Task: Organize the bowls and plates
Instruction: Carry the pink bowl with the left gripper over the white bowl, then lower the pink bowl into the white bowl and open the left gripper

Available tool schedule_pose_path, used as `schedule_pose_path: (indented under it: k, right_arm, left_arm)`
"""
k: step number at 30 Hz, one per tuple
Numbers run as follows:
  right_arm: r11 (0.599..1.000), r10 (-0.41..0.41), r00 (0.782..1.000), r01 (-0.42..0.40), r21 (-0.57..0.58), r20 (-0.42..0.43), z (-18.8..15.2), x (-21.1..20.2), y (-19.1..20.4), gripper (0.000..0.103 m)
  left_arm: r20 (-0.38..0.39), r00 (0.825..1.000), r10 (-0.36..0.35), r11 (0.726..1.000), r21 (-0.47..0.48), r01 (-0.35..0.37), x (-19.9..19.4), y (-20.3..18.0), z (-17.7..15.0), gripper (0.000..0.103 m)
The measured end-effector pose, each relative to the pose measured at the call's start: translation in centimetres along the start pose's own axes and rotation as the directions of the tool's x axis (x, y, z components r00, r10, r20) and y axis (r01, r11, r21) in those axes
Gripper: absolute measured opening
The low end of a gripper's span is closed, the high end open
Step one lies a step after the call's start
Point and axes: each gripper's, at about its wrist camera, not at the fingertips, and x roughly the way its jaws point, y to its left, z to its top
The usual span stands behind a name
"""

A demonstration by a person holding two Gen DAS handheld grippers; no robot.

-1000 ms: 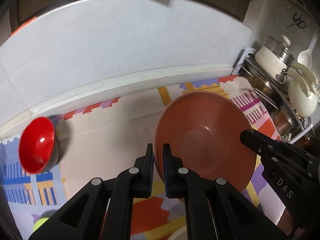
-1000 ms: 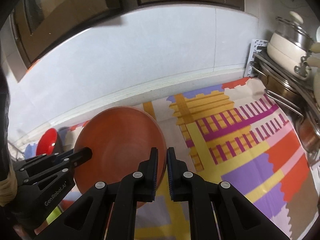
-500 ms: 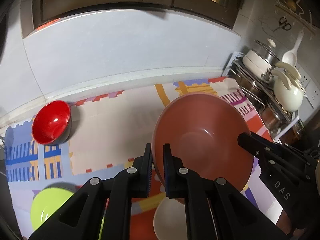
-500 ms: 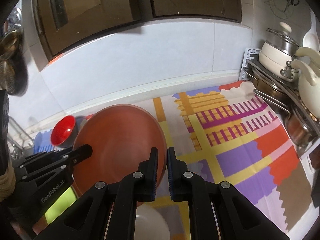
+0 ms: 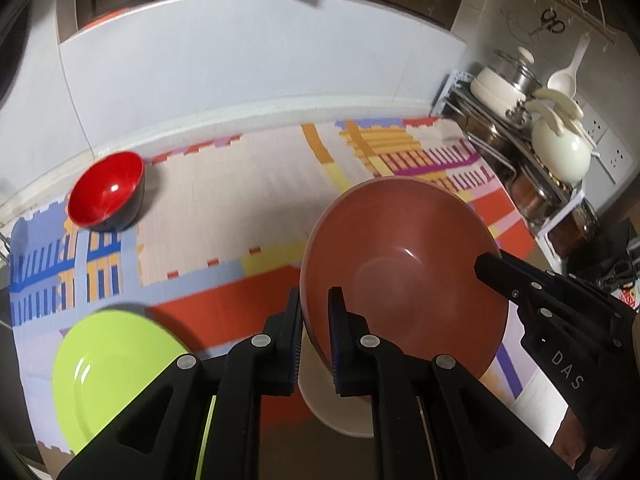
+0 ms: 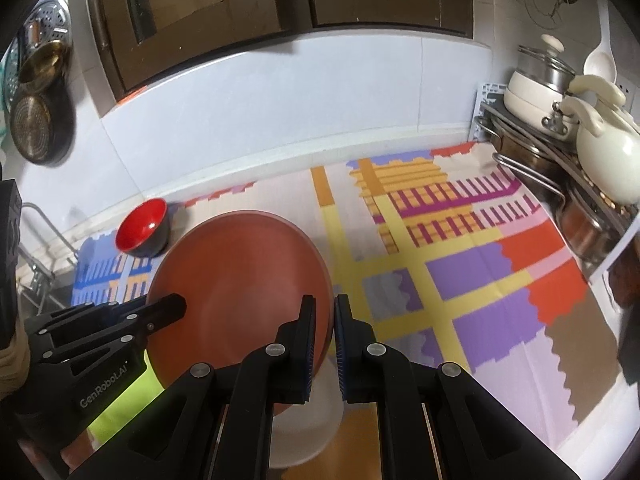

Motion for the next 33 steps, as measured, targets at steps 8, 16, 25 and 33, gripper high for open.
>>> schedule_pose_path:
  k: [8, 16, 25, 33]
  right_arm:
    - [1.000, 0.000, 0.999, 0.001, 0.013, -0.052, -2.5, 0.1, -0.1, 0.011]
    - [0.999, 0.012, 0.993, -0.008, 0.032, -0.114, -4.5, 1.2, -0.4, 0.011]
    - [0.999, 0.024, 0.987, -0.018, 0.040, -0.156, -5.5, 2.2, -0.8, 0.011]
    - [0.999, 0.033, 0.984, -0.030, 0.025, -0.175, -6.0, 2.7, -0.8, 0.011]
  left_arm:
    - [-0.058, 0.998, -0.006, 1.000, 0.013, 0.007, 0.7, -0.2, -2.2, 0.013]
    - [-0.103, 0.995, 0.008, 1.000, 0.013, -0.006, 1.7, -0.3, -3.6, 0.015]
    - [-0.140, 0.990, 0.013, 1.000, 0.027, -0.009, 2.7, -0.7, -4.0, 0.025]
    - [-0.158, 0.987, -0.009, 0.999, 0.034, 0.015, 3.3, -1.0, -4.4, 0.044]
